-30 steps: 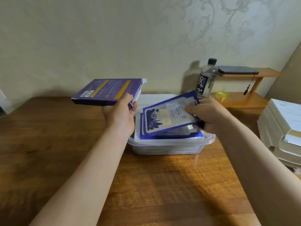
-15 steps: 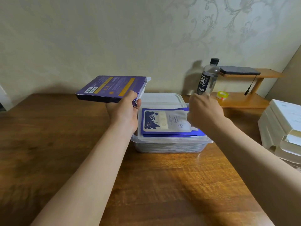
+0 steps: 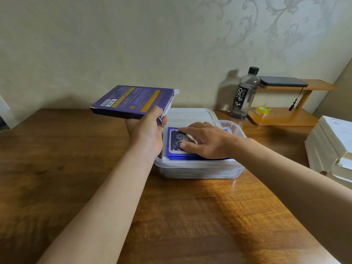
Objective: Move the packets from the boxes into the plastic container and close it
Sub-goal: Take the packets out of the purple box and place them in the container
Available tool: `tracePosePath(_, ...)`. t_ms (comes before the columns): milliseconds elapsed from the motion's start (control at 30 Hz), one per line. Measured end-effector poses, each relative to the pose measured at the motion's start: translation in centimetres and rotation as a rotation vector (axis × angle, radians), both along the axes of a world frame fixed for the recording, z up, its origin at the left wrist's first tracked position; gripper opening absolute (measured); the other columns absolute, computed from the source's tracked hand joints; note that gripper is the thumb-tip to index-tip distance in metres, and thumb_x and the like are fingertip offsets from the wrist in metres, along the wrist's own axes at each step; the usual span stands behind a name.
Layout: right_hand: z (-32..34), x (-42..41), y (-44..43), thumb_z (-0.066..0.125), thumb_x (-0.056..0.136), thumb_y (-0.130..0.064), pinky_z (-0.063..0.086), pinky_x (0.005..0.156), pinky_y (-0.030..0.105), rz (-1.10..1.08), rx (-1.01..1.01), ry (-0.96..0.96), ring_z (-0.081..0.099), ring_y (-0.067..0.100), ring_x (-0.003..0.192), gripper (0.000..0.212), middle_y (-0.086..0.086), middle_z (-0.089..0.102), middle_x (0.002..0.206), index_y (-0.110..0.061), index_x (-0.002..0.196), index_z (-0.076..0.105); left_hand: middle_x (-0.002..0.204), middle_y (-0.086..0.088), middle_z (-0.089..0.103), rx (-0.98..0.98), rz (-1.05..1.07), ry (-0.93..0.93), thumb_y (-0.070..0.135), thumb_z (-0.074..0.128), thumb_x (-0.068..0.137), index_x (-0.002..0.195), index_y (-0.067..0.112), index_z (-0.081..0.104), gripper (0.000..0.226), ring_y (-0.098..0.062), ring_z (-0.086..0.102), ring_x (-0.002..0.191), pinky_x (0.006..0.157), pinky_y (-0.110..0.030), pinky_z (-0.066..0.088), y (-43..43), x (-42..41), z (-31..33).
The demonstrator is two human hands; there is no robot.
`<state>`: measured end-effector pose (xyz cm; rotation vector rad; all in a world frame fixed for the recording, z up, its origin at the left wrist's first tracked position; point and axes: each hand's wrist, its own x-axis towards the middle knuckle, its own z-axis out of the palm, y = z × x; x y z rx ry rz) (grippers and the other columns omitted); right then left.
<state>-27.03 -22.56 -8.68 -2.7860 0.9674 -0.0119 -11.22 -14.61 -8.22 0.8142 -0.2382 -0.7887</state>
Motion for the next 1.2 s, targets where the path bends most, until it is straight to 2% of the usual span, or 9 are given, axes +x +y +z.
tracePosePath(100,-0.1,-0.2,-0.2,0.042,0.093,-0.07,0.035,0.107,0.04,0.03,0.05,-0.054,0.045,0.022,0.128,0.074,0.003,0.051,0.144,-0.027,0.153,0.036,0.104,-0.001,0.064,-0.004,-0.005,-0.01,-0.004,0.069,0.088,0.1,0.017,0.055,0.028,-0.014,0.065,0.092,0.067,-0.023,0.059,0.1,-0.1,0.1)
tracePosePath(267,-0.4,-0.3,-0.5,0.036,0.085,-0.076,0.036,0.105,0.039,0.028,0.051,-0.055,0.045,0.02,0.126,0.081,0.001,0.049,0.145,-0.03,0.152,0.036,0.104,0.001,0.064,-0.008,-0.012,-0.04,-0.005,0.068,0.088,0.098,0.018,0.055,0.029,-0.014,0.065,0.093,0.07,-0.024,0.06,0.2,-0.1,0.0)
tracePosePath(500,-1.1,-0.1,-0.8,0.018,0.088,-0.078,0.033,0.109,0.046,0.071,-0.037,0.067,0.039,0.025,0.134,0.075,-0.001,0.04,0.153,-0.045,0.156,0.017,0.108,0.0,0.064,-0.009,-0.019,-0.063,-0.003,0.069,0.089,0.102,0.019,0.054,0.029,-0.015,0.065,0.095,0.072,-0.024,0.061,0.2,0.0,-0.2)
tracePosePath(667,-1.6,0.1,-1.4,0.007,0.088,-0.081,0.035,0.109,0.047,0.117,-0.091,0.139,0.04,0.025,0.134,0.075,-0.001,0.037,0.154,-0.047,0.156,0.006,0.108,0.001,0.064,-0.011,-0.017,-0.055,-0.002,0.07,0.089,0.107,0.018,0.054,0.032,-0.015,0.065,0.096,0.071,-0.024,0.06,0.0,0.1,-0.3)
tracePosePath(767,-1.8,0.0,-1.4,0.007,0.09,-0.078,0.035,0.107,0.044,0.114,-0.114,0.146,0.04,0.024,0.133,0.074,0.0,0.038,0.153,-0.045,0.157,0.007,0.109,0.0,0.064,-0.007,-0.013,-0.044,-0.003,0.07,0.087,0.114,0.013,0.053,0.035,-0.016,0.065,0.096,0.069,-0.023,0.059,-0.2,0.2,-0.4)
tracePosePath(900,-1.7,0.1,-1.4,0.009,0.093,-0.075,0.035,0.106,0.043,0.113,-0.119,0.153,0.04,0.024,0.133,0.071,0.0,0.037,0.153,-0.045,0.157,0.006,0.105,-0.002,0.067,-0.007,-0.012,-0.039,-0.007,0.069,0.086,0.113,0.009,0.056,0.034,-0.015,0.065,0.091,0.063,-0.022,0.056,-0.4,0.2,-0.3)
tracePosePath(1200,-0.8,-0.1,-0.7,0.013,0.089,-0.078,0.033,0.111,0.047,0.096,-0.062,0.126,0.039,0.024,0.136,0.076,-0.001,0.037,0.155,-0.044,0.157,0.012,0.113,-0.003,0.066,0.003,-0.018,-0.068,-0.004,0.07,0.086,0.117,0.011,0.054,0.038,-0.018,0.065,0.1,0.065,-0.022,0.056,-0.4,0.4,-0.5)
